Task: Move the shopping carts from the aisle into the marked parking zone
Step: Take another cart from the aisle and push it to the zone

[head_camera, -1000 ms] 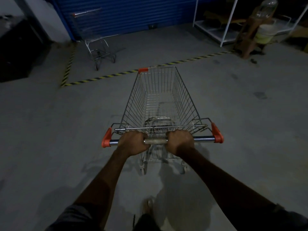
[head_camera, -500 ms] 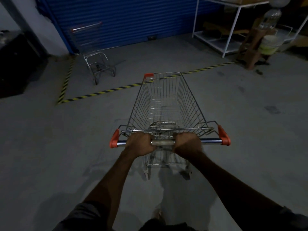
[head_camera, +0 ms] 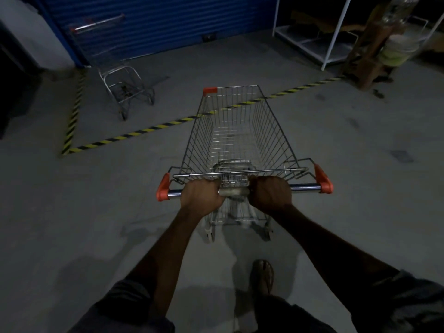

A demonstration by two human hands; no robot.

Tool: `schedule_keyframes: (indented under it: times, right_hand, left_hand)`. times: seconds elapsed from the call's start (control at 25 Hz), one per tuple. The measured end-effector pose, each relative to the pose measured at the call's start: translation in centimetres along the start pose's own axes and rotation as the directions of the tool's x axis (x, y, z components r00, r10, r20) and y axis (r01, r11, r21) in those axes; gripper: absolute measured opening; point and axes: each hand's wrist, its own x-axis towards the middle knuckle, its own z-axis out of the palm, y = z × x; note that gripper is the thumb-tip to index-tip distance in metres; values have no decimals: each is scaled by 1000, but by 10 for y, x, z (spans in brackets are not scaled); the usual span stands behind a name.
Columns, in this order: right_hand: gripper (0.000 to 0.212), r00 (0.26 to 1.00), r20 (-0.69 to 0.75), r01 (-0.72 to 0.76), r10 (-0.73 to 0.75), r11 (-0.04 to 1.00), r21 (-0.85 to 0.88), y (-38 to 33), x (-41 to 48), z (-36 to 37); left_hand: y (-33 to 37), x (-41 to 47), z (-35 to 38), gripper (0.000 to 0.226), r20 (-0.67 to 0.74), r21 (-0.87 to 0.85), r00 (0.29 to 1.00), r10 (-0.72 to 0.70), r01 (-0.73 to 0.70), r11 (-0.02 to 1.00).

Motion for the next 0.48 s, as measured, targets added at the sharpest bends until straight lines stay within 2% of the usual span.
schedule_keyframes:
  times: [0.12, 0.2, 0.24, 0.36, 0.48]
  right_hand:
    - [28, 996, -86, 24, -17, 997, 80, 13, 61, 12]
    - [36, 977, -193, 118, -86, 980, 160, 28, 109, 20]
    - [42, 971, -199, 161, -129, 975, 154, 34, 134, 23]
    - [57, 972, -133, 205, -192, 974, 91, 50, 210, 37]
    - [54, 973, -58, 228, -223, 967, 115, 64, 284, 48]
  left_hand:
    - [-23, 56, 10, 40, -16, -92, 1000, 10, -11, 996]
    - [-43, 97, 22, 38, -34, -168, 999, 20, -25, 985]
    - [-53, 118, 27, 41, -37, -185, 999, 21, -27, 982]
    - [-79, 178, 37, 48, 30, -208, 1000, -11, 17, 978]
    - [-99, 234, 41, 54, 79, -229, 997, -26, 44, 973]
